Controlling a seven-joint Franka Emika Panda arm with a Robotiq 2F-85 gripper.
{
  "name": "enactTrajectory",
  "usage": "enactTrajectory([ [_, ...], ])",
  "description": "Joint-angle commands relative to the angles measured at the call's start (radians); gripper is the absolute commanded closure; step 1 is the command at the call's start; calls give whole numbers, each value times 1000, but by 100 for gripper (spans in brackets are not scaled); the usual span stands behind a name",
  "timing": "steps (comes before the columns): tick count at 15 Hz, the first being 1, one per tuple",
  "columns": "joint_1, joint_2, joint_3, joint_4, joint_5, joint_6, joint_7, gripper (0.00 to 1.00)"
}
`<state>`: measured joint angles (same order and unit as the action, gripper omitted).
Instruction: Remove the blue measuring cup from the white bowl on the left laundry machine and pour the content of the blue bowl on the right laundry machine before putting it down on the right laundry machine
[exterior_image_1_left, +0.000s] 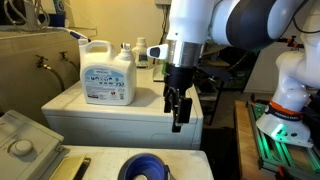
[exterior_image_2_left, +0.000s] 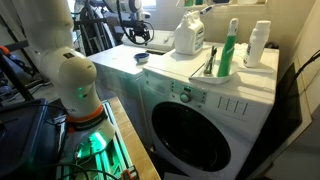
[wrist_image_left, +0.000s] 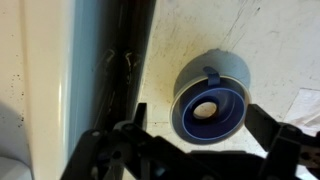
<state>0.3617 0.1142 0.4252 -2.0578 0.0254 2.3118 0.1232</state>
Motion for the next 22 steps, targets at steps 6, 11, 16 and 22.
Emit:
enactTrajectory([
  [6, 94, 144, 7, 83, -4, -11, 29, 18],
  [11, 145, 226, -36, 128, -16, 14, 173, 46],
  [16, 149, 237, -87, 131, 9, 110, 324, 55],
  [22, 166, 252, -111, 144, -3, 79, 408, 54],
])
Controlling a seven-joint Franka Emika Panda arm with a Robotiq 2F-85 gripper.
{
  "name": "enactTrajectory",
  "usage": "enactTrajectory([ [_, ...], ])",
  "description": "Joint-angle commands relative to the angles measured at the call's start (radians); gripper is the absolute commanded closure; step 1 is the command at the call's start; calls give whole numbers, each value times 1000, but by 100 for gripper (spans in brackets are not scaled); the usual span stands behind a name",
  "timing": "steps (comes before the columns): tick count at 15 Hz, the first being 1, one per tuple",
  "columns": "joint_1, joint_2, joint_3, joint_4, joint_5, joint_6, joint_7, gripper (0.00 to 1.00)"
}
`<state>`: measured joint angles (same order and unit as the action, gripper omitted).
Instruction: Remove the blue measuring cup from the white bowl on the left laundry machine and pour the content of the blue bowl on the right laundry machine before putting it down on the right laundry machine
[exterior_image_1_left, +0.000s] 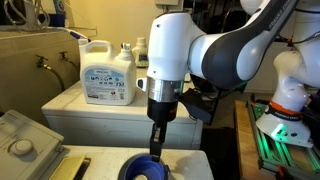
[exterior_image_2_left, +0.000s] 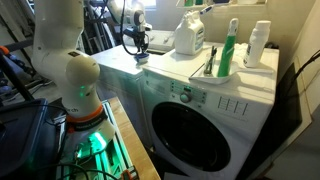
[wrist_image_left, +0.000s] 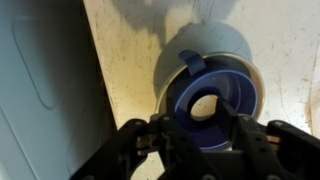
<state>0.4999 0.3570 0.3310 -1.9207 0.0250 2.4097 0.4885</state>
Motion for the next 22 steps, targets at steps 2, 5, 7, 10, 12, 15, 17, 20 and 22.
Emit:
enactTrajectory([
  [2, 40, 19, -24, 12, -13, -14, 65, 51],
  [5, 53, 30, -44, 15, -26, -23, 113, 52],
  [7, 57, 43, -52, 21, -24, -24, 126, 54],
  [10, 59, 65, -58, 36, -21, -23, 134, 58],
  [12, 62, 75, -62, 43, -21, -24, 137, 59],
  [15, 70, 85, -67, 59, -22, -29, 142, 62],
  [17, 75, 88, -70, 68, -24, -32, 144, 66],
  [20, 89, 104, -76, 92, -30, -53, 145, 71],
  [22, 101, 115, -85, 106, -42, -74, 153, 71],
])
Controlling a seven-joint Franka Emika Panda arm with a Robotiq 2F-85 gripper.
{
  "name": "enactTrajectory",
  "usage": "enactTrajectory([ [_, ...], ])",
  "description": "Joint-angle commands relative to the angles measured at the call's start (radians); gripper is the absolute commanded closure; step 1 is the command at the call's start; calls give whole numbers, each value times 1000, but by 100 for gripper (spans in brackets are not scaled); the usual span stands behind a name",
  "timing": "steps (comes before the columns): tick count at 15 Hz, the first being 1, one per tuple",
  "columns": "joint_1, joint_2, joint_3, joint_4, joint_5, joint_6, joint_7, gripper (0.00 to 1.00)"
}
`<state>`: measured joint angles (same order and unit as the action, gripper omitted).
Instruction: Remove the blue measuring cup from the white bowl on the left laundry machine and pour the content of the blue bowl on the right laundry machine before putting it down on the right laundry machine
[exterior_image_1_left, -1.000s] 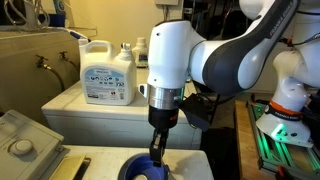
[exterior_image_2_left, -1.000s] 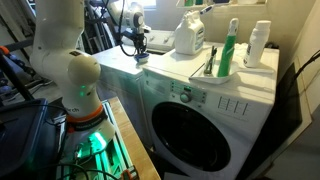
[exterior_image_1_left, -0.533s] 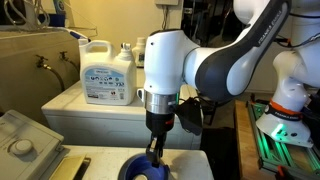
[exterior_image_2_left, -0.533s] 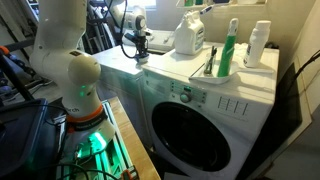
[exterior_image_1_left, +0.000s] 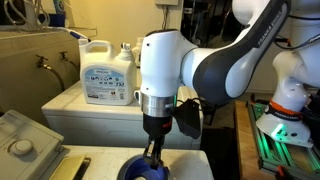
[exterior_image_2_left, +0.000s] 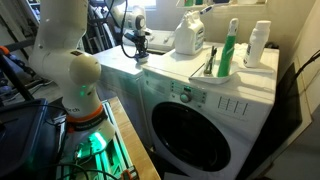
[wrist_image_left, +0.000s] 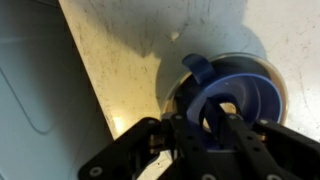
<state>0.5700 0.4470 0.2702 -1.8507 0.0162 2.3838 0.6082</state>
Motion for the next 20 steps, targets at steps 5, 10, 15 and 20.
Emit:
enactTrajectory([
  [5, 75, 48, -57, 90, -90, -130, 70, 73],
  [10, 109, 75, -79, 150, -139, -204, 92, 99],
  [15, 126, 67, -98, 180, -170, -241, 102, 97],
  [20, 102, 17, -86, 186, -154, -245, 47, 97],
])
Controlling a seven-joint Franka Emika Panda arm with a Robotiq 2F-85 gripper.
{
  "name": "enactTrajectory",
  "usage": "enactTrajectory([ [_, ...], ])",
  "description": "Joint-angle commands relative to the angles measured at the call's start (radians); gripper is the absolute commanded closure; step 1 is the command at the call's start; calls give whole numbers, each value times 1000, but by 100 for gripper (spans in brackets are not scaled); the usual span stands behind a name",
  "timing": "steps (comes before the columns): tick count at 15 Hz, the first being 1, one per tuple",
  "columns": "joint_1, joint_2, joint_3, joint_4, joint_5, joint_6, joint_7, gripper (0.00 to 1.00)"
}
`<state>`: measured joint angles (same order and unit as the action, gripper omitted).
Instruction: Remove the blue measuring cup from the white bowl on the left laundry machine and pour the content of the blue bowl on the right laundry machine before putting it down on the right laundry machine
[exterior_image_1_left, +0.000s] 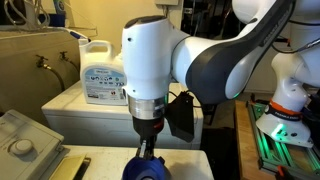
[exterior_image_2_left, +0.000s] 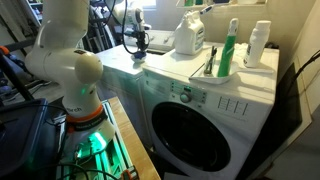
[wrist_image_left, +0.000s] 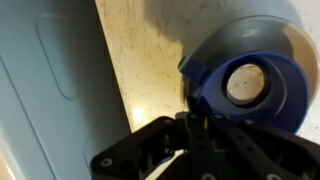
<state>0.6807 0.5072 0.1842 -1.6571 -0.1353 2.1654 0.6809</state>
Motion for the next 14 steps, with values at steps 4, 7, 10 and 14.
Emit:
enactTrajectory([
  [4, -81, -120, 10, -80, 64, 6, -82, 97],
  [7, -146, -209, 4, -186, 98, 13, -59, 97],
  [10, -175, -165, 29, -130, 100, 38, -101, 97],
  [14, -186, -190, 17, -153, 82, 33, -72, 99],
])
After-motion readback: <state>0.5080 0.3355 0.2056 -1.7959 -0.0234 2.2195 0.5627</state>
